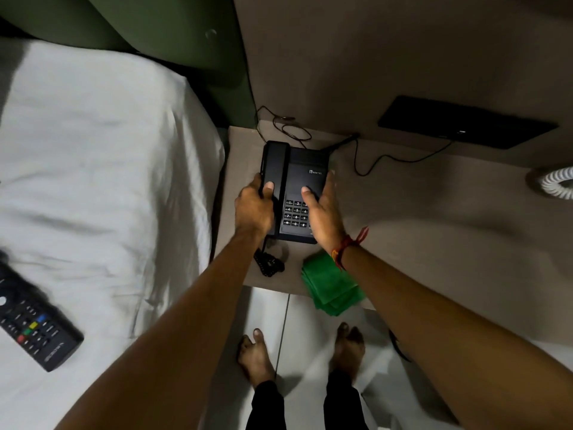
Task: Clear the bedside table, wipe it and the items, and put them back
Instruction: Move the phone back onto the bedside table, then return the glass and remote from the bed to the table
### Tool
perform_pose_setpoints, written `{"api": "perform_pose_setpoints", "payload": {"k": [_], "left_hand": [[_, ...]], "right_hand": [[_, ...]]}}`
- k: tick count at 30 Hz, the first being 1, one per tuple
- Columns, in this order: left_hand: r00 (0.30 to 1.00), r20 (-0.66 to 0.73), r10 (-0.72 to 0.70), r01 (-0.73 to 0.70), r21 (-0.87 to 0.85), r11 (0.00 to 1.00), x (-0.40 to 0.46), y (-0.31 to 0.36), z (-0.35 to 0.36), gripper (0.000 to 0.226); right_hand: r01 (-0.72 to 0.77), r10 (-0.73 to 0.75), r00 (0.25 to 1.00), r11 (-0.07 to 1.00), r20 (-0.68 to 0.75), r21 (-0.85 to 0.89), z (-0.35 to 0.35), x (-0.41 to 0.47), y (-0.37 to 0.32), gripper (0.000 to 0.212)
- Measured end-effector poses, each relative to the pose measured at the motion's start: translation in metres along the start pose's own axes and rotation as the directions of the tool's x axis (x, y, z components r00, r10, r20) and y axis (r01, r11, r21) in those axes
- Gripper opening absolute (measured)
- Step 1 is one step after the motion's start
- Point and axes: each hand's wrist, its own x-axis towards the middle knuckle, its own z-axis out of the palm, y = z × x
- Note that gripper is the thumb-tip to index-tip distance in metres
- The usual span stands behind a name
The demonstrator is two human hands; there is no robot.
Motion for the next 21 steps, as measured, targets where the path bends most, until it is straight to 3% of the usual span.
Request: {"api": "perform_pose_setpoints", "payload": {"k": [2,5,12,18,21], "left_hand": [[0.999,-0.027,0.038,-0.037,0.034,0.999,-0.008,0.002,-0.007,0.042],[0.987,-0.112,0.115,-0.107,0.075,0.991,-0.025,0.003,-0.027,0.053],[0.862,-0.316,0.398,-0.323,0.264,0.909,-0.08,0.006,-0.123,0.055],[0.705,-0.563,0.431,-0.272,0.346,0.898,-0.142,-0.025,-0.25,0.051],[0.614,-0.65,0.447,-0.096,0.5,0.861,-0.17,-0.047,-0.304,0.051]], "right_hand": [[0.104,-0.118,0.992,0.973,-0.055,-0.206,0.001,-0.005,-0.006,0.077],[0.268,-0.291,0.956,0.904,-0.021,-0.334,0.01,-0.018,-0.026,0.073],[0.575,-0.559,0.812,0.714,0.169,-0.4,0.061,-0.065,-0.097,0.069],[0.77,-0.678,0.635,0.517,0.371,-0.373,0.164,-0.142,-0.157,0.061],[0.833,-0.701,0.552,0.439,0.452,-0.336,0.209,-0.182,-0.169,0.061]]}}
